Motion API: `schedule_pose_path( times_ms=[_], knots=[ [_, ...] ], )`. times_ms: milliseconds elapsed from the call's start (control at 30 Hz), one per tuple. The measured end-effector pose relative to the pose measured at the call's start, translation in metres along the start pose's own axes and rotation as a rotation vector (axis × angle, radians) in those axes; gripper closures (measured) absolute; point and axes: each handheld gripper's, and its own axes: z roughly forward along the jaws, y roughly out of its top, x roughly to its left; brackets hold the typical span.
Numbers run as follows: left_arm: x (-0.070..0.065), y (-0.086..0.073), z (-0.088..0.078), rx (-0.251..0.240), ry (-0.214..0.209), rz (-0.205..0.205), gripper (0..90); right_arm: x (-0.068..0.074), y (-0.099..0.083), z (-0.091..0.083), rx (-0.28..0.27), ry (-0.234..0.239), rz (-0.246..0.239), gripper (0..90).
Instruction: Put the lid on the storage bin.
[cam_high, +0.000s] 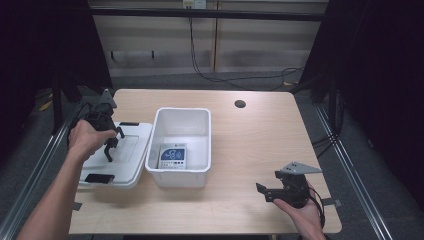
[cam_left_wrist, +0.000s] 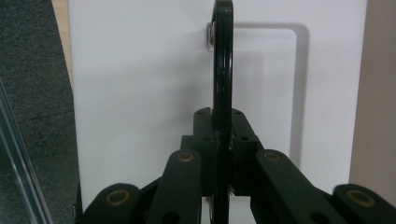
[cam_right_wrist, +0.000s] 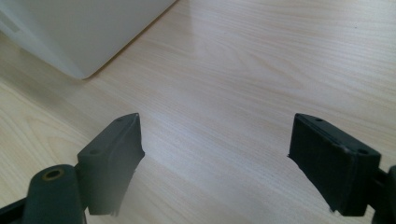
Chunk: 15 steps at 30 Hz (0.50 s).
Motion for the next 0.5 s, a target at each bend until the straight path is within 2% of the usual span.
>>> schedule_pose_path(
  times_ms=[33,100,300,433,500],
  knots=[
    [0.000,0.000,-0.001,-0.007,-0.003,-0.010,84.5,0.000,0.000,0.000,0.000,0.000,0.000,16.9],
    [0.001,0.000,-0.003,-0.002,-0.001,0.000,84.5,0.000,0.000,0.000,-0.001,0.000,-0.001,16.9],
    [0.002,-0.002,-0.011,-0.024,-0.017,-0.006,84.5,0.000,0.000,0.000,0.000,0.001,0.001,16.7],
    [0.003,-0.003,-0.014,-0.027,-0.032,0.009,84.4,0.000,0.000,0.000,0.002,0.000,0.007,16.3],
    [0.004,-0.004,-0.017,-0.038,-0.035,-0.001,84.5,0.000,0.000,0.000,0.002,0.001,0.006,16.3]
  ],
)
